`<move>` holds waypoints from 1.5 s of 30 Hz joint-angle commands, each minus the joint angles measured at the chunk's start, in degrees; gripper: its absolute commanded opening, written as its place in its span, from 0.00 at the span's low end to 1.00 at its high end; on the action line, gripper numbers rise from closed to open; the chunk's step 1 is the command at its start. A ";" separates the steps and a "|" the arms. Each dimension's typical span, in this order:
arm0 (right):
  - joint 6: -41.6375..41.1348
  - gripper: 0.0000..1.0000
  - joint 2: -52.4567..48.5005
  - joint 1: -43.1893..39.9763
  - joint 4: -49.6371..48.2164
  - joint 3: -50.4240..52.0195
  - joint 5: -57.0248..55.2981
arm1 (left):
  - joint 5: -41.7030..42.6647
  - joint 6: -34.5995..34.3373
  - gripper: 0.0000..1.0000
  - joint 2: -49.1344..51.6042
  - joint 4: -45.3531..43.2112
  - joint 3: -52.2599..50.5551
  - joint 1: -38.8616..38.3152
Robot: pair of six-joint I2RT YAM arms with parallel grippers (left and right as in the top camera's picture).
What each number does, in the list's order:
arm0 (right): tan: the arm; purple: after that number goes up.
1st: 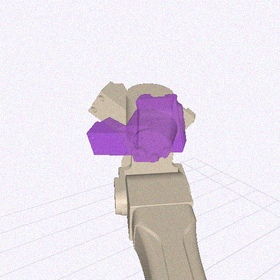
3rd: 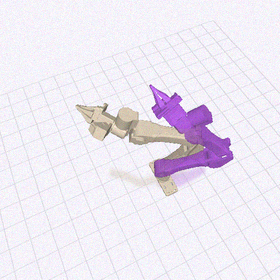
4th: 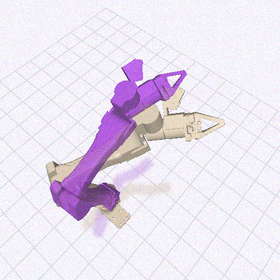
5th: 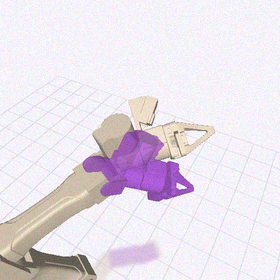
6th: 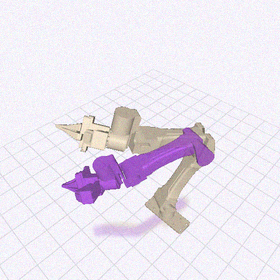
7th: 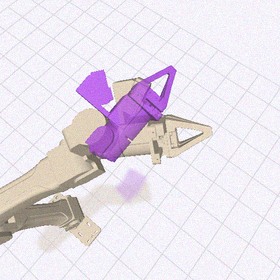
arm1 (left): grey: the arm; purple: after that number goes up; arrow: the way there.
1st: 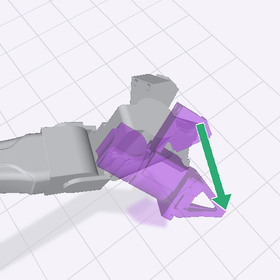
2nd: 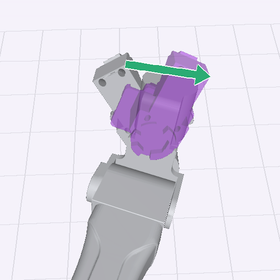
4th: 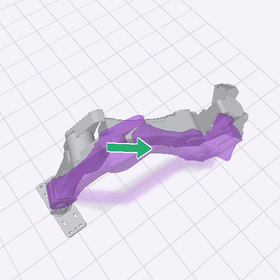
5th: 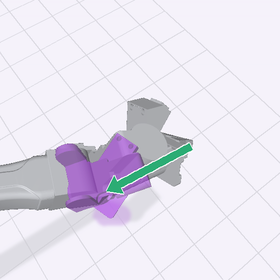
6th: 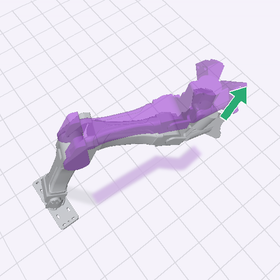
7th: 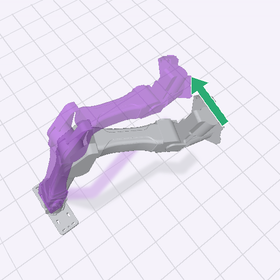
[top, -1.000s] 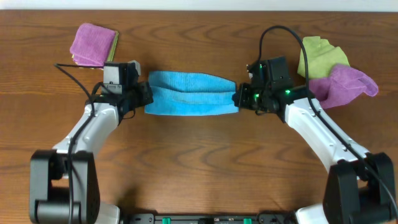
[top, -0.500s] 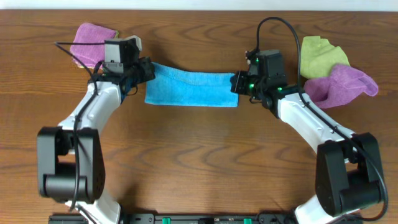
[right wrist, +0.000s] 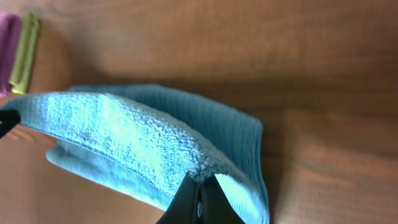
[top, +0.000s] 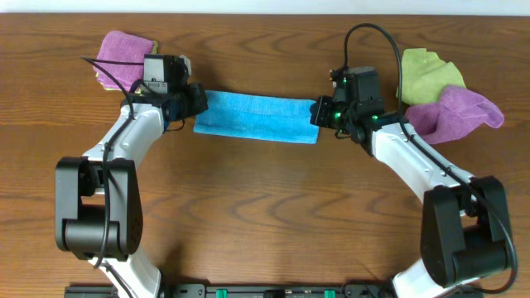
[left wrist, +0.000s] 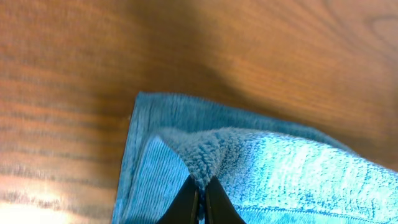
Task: Fold the cloth
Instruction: 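Fold the near edge over toward the far edge with both grippers, then lay the folded edge down and press it flat with both grippers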
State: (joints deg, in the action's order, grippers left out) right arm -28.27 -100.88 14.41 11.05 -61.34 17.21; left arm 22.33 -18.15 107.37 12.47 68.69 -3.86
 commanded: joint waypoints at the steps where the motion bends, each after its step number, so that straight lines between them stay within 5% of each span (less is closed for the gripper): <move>1: -0.37 0.02 -0.50 -0.09 1.60 -0.85 1.03 | 0.15 0.39 0.05 0.61 1.81 1.60 0.09; 36: -0.02 0.02 -9.79 1.25 -2.32 -8.20 2.40 | -14.88 1.86 0.05 -6.75 11.56 1.53 0.09; 45: -0.44 0.02 -10.88 1.36 -2.69 -8.55 2.25 | -12.98 1.90 0.06 -3.48 5.68 1.53 0.09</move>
State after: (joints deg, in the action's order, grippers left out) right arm -28.49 -111.33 15.66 8.54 -68.58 19.88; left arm 9.04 -17.06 101.82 19.29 68.86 -3.90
